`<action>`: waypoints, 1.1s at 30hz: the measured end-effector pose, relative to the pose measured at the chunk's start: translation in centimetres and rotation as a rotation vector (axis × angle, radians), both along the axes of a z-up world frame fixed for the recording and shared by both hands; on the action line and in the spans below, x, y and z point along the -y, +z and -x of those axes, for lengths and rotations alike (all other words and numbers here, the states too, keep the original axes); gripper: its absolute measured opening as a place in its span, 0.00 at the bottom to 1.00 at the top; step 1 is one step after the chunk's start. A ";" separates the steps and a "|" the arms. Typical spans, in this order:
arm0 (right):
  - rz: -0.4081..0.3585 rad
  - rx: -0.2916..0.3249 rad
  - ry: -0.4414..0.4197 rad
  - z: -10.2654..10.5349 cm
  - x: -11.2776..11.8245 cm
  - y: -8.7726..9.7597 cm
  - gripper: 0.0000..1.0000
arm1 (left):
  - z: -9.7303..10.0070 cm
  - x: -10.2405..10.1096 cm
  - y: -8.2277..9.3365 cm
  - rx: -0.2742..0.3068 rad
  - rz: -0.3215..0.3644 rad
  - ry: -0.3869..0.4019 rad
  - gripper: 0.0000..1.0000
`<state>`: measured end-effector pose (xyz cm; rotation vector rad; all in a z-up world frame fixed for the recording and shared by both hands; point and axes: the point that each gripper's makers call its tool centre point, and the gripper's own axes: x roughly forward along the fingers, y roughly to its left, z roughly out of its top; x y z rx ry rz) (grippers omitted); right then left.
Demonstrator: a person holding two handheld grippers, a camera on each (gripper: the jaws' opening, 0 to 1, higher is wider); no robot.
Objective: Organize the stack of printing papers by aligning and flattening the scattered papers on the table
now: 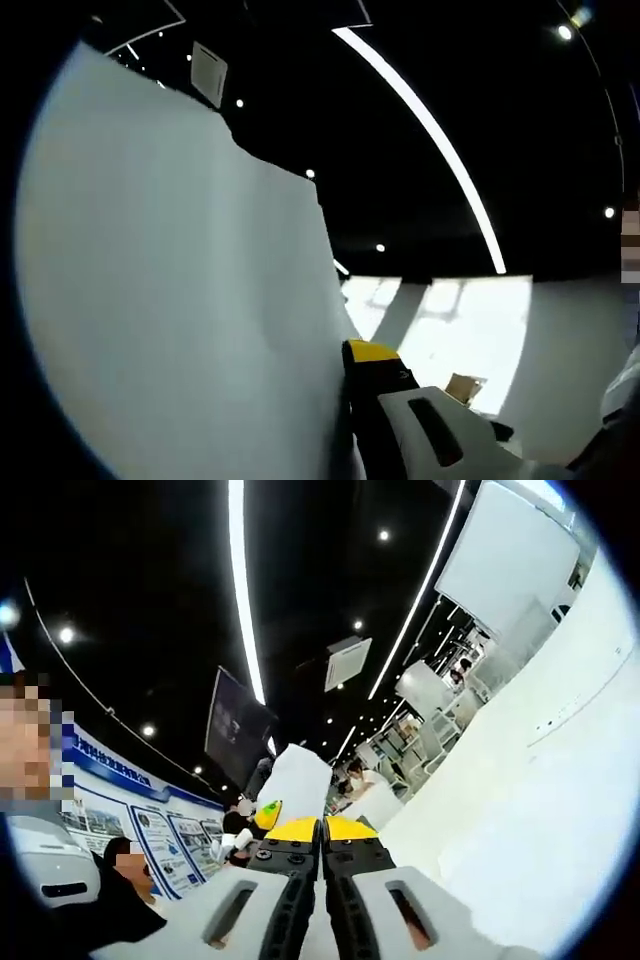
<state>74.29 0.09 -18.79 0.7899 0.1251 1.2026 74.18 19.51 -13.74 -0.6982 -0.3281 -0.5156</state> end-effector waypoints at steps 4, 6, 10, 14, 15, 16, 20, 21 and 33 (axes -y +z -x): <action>0.025 -0.011 -0.018 -0.3 -0.1 -0.6 0.00 | 0.0 0.2 0.0 0.003 0.001 -0.007 0.05; 0.046 -0.018 -0.031 -0.6 -0.1 -0.9 0.00 | 0.0 0.2 0.0 0.003 0.002 -0.011 0.05; 0.066 -0.031 -0.056 -0.9 0.1 -1.4 0.00 | -0.1 0.1 -0.3 -0.004 0.008 -0.010 0.05; 0.058 -0.065 -0.071 -1.5 0.6 -1.8 0.00 | -0.2 -0.1 -0.5 -0.010 0.019 -0.008 0.05; 0.057 -0.075 -0.074 -1.6 0.6 -1.9 0.00 | -0.2 -0.1 -0.5 -0.011 0.020 -0.009 0.05; 0.056 -0.082 -0.081 -1.7 0.7 -1.9 0.00 | -0.2 -0.2 -0.5 -0.011 0.021 -0.008 0.05; 0.059 -0.107 -0.104 -2.4 1.2 -2.3 0.00 | -0.3 -0.3 -0.9 -0.016 0.019 0.003 0.05; 0.054 -0.111 -0.106 -2.5 1.3 -2.3 0.00 | -0.4 -0.5 -1.1 -0.020 0.020 0.007 0.05; 0.045 -0.135 -0.127 -3.9 2.1 -2.6 0.00 | -1.3 -2.4 -3.4 -0.065 0.011 0.070 0.06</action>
